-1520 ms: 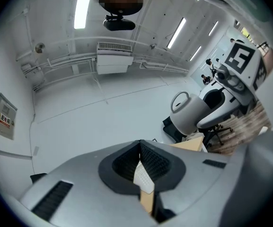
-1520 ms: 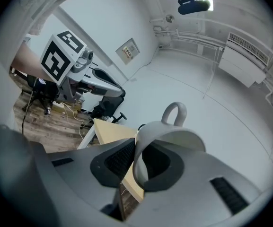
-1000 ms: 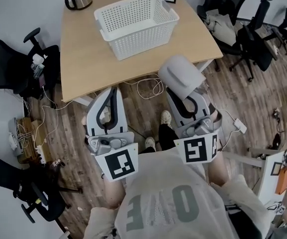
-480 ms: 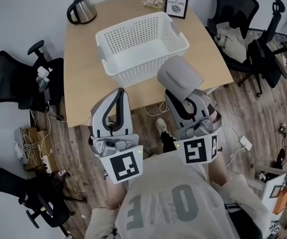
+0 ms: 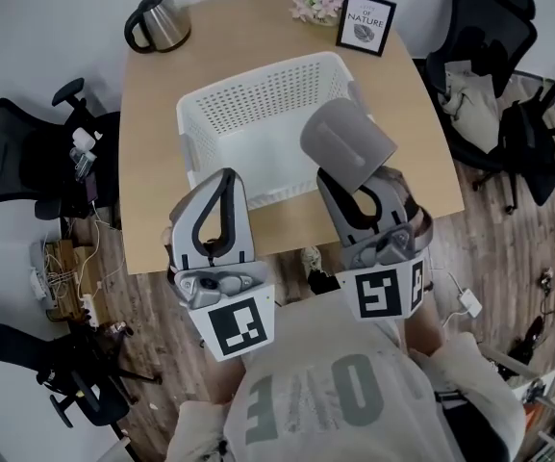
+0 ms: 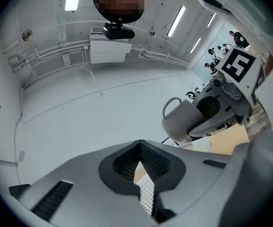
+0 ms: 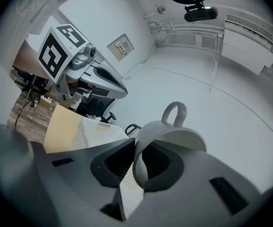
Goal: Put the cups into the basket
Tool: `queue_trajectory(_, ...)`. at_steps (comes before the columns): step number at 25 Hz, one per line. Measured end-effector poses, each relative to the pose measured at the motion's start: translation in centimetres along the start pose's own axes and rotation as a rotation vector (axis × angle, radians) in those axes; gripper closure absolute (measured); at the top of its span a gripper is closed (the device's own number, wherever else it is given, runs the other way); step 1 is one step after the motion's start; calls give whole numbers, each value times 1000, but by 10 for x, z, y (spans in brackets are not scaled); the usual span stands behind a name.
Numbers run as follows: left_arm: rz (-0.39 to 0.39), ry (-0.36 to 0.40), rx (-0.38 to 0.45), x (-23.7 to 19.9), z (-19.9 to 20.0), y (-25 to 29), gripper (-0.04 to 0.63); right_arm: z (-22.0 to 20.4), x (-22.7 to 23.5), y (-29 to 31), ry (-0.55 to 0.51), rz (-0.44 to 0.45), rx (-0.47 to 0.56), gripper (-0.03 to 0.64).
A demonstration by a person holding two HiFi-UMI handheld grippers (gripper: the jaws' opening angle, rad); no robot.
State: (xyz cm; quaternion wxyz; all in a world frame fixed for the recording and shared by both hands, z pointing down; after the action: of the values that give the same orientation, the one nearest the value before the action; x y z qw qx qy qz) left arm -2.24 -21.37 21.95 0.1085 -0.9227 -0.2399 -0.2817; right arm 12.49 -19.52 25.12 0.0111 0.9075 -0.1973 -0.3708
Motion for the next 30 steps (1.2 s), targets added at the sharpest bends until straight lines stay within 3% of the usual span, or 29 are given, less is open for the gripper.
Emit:
queue_trajectory(10, 10, 1, -79, -7, -28, 59, 584, -22, 23, 69, 24, 87, 35, 574)
queue_trajectory(17, 16, 8, -61, -26, -36, 79, 584, -21, 31, 94, -36, 148, -9, 574)
queue_trajectory(25, 16, -14, -36, -43, -43, 98, 584, -19, 33, 118, -188, 336, -110, 574)
queue_trajectory(30, 8, -34, -46, -58, -60, 103, 584, -28, 9, 143, -300, 510, -207, 574)
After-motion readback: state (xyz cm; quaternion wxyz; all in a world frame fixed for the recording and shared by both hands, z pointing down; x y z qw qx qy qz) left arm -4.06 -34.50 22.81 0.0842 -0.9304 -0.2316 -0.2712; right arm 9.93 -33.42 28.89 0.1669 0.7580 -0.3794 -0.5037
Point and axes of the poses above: the fingertips, and each gripper's own axes: y forward along the fingers, x to its right, z out of its top, the point moved 6 cm from there along -y, backward along the fingers, and after that the axes turned 2 degrees about -x, right-handed, at the moved point
